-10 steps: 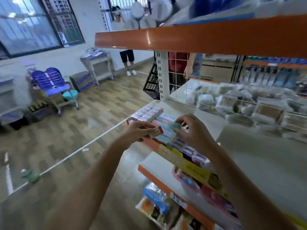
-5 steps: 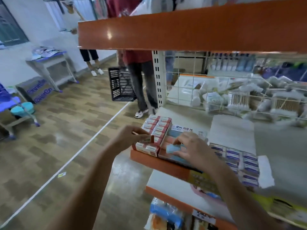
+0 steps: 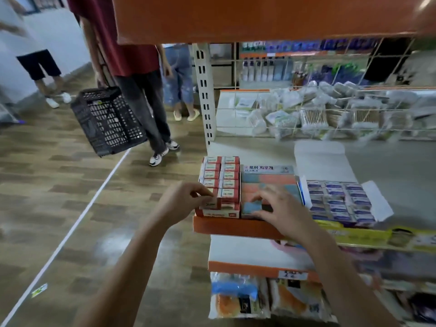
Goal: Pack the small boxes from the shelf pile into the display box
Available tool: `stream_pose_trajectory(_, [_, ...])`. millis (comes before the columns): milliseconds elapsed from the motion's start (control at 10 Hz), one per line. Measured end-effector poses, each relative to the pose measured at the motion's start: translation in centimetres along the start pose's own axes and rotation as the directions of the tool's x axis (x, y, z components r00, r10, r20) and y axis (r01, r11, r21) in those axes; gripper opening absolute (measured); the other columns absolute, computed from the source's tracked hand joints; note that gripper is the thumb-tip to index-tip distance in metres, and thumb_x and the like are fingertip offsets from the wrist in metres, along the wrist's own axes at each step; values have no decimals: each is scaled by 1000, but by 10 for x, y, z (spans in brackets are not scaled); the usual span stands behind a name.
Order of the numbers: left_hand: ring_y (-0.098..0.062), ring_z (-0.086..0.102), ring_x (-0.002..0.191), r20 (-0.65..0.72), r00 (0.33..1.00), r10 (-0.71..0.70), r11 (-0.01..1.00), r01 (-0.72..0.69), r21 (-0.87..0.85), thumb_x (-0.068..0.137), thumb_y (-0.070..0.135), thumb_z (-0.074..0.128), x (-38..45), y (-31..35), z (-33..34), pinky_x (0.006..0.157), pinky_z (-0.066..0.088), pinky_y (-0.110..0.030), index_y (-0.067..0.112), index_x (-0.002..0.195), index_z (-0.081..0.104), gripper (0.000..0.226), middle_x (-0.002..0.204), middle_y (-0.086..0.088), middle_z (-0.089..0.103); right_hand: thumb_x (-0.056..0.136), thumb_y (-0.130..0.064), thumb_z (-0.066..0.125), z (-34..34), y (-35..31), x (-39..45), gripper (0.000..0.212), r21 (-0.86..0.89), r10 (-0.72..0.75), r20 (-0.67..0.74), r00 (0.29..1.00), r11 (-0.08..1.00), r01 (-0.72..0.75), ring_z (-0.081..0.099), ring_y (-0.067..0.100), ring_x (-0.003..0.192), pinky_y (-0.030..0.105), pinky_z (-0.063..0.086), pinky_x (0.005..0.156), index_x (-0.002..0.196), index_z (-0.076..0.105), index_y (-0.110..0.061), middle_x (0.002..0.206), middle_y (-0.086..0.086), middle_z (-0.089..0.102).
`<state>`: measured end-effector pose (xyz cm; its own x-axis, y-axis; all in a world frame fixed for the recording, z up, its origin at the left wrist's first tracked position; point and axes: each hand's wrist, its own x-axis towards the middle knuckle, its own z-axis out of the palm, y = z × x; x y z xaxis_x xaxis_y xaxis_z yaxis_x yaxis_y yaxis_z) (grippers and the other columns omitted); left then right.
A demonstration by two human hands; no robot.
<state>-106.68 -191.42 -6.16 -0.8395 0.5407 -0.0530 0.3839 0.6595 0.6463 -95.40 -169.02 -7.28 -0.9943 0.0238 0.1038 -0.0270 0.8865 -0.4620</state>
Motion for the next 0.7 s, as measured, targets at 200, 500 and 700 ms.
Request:
stream_pose_trajectory(200, [3, 54, 70, -60, 995, 79, 986, -69, 153, 81, 28, 70, -4, -2, -1, 54, 32, -10, 33, 84, 70, 5, 83, 21, 56, 89, -37, 59, 3, -1, -5, 25, 26, 27, -17, 999, 999, -26, 39, 4, 101, 18, 29, 84, 109, 64, -23, 99, -11, 45])
stream_pose_trajectory(500, [-5, 47, 80, -102, 980, 171, 953, -138, 270, 84, 24, 66, -11, 1, -1, 62, 35, -18, 23, 88, 65, 4, 85, 18, 52, 89, -29, 60, 8, -5, -2, 16, 13, 45, -87, 995, 999, -44, 41, 7, 98, 21, 31, 82, 101, 67, -21, 92, -12, 49])
stream_pose_trajectory(700, [-11, 54, 89, -45, 953, 298, 904, -267, 334, 89, 34, 59, 7, 33, 2, 73, 51, -31, 24, 103, 64, 18, 103, 7, 61, 92, -25, 54, -3, -5, 2, 19, -29, 38, 6, 999, 999, -37, 46, 12, 108, 22, 32, 86, 106, 65, -18, 109, -3, 56])
